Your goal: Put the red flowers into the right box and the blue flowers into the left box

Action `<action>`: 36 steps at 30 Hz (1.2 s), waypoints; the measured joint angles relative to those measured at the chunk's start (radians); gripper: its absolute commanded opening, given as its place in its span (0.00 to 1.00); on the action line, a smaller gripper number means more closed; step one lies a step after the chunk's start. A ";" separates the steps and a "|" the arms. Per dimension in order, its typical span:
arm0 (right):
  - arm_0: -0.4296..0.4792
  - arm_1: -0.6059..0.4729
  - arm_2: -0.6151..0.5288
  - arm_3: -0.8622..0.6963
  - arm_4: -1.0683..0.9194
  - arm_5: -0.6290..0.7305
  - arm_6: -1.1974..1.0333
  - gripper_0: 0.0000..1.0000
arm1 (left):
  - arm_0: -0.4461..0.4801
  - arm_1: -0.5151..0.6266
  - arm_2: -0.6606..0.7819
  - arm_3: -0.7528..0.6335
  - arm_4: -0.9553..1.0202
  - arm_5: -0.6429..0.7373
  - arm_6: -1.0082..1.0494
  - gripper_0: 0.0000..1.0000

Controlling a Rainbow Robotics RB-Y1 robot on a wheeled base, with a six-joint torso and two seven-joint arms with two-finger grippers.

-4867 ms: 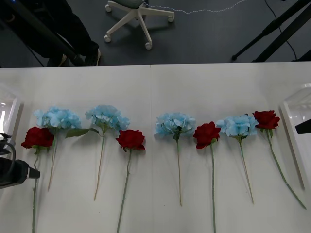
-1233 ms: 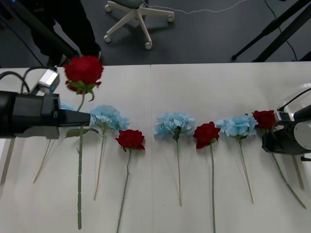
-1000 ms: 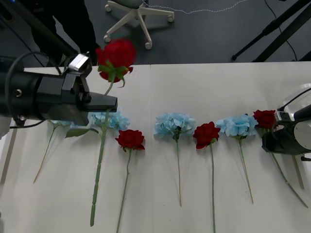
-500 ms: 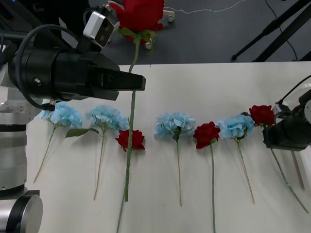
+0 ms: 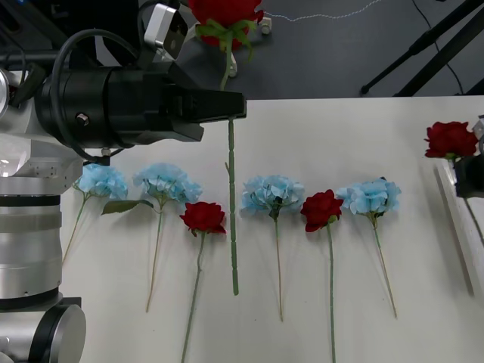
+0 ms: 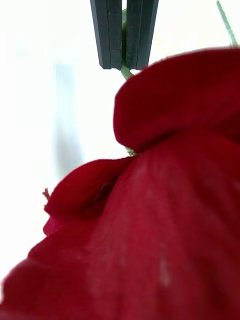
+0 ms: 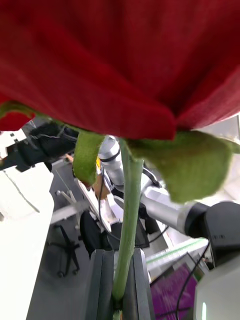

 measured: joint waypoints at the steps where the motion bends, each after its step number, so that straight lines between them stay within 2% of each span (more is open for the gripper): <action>1: 0.000 -0.011 -0.007 0.014 0.001 0.000 0.000 0.00 | 0.000 0.000 0.000 0.000 -0.002 -0.004 0.000 0.00; 8: -0.046 -0.040 -0.020 0.200 0.125 -0.006 0.134 0.00 | 0.000 -0.002 -0.006 0.000 -0.033 -0.029 0.000 0.00; 19: -0.232 -0.041 -0.023 0.583 0.207 -0.111 0.370 0.00 | -0.001 -0.003 -0.008 0.000 -0.036 -0.030 0.000 0.00; 23: -0.242 -0.041 -0.023 0.637 0.243 -0.173 0.398 0.00 | -0.001 -0.003 -0.008 0.000 -0.041 -0.030 0.000 0.00; 28: -0.242 -0.033 -0.023 0.669 0.281 -0.187 0.408 0.00 | -0.001 -0.003 -0.008 0.000 -0.041 -0.030 0.000 0.00; 36: -0.243 0.021 -0.023 0.755 0.324 -0.269 0.408 0.00 | -0.001 -0.003 -0.009 0.000 -0.041 -0.030 0.000 0.00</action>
